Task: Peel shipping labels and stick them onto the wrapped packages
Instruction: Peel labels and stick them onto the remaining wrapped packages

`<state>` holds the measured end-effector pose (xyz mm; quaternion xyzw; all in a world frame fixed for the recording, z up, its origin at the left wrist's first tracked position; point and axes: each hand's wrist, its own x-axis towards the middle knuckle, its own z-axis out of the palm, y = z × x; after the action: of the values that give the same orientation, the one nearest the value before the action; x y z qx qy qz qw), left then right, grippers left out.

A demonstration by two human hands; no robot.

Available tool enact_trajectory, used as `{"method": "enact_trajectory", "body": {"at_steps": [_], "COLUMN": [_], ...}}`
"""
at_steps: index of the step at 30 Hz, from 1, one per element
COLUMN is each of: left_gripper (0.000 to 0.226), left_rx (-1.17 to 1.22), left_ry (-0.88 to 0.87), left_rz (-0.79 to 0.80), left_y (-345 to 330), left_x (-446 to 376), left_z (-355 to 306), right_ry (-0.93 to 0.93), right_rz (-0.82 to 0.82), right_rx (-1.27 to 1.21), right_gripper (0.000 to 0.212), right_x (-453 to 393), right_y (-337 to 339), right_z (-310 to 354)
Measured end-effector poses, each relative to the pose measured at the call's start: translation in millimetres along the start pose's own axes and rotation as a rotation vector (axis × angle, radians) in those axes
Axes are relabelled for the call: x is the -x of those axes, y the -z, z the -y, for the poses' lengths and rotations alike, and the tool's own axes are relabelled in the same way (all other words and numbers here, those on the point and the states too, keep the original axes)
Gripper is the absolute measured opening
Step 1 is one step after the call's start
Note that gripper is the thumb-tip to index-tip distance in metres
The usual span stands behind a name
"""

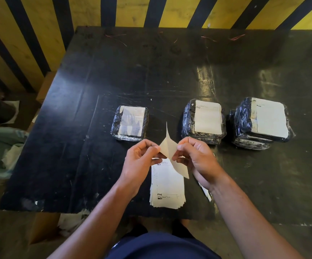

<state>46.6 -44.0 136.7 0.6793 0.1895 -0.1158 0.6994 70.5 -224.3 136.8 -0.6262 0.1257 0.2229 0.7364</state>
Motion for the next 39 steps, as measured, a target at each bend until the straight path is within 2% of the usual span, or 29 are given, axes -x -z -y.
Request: {"method": "enact_trajectory", "body": {"at_steps": [8, 13, 19, 24, 26, 28, 32, 35, 39], "left_gripper": [0.017, 0.018, 0.017, 0.017, 0.017, 0.016, 0.021, 0.026, 0.027], "left_rx": [0.312, 0.478, 0.559, 0.612, 0.626, 0.571, 0.388, 0.308, 0.290], "left_ry": [0.103, 0.144, 0.106, 0.095, 0.085, 0.078, 0.102, 0.136, 0.180], "left_rz": [-0.048, -0.136, -0.241, -0.287, -0.307, -0.304, -0.231, -0.175, -0.138], "left_y": [13.7, 19.1, 29.7, 44.5, 53.2, 57.7, 45.5, 32.3, 15.3], "left_x": [-9.2, -15.1, -23.4, -28.2, -30.1, -30.4, -24.5, -18.1, -13.5], "left_z": [2.8, 2.6, 2.5, -2.7, -3.7, -3.4, 4.1, 14.3, 25.2], "right_ry": [-0.110, -0.191, -0.201, -0.135, -0.075, 0.017, 0.151, 0.155, 0.089], "right_rz": [-0.140, -0.259, -0.406, -0.517, -0.597, -0.636, -0.622, -0.574, -0.553], "right_rx": [-0.412, -0.578, -0.675, -0.741, -0.672, -0.483, 0.172, 0.516, 0.732], "right_gripper": [0.024, 0.012, 0.008, 0.007, 0.008, 0.014, 0.024, 0.014, 0.011], "right_x": [-14.4, -23.6, -28.2, -29.3, -26.5, -21.1, -8.5, -11.1, -22.6], "right_y": [22.9, 43.4, 78.7, 121.4, 137.9, 149.0, 151.3, 149.2, 143.0], "right_z": [-11.7, -22.7, -33.3, -37.0, -32.8, -27.6, -30.6, -55.0, -100.9]}}
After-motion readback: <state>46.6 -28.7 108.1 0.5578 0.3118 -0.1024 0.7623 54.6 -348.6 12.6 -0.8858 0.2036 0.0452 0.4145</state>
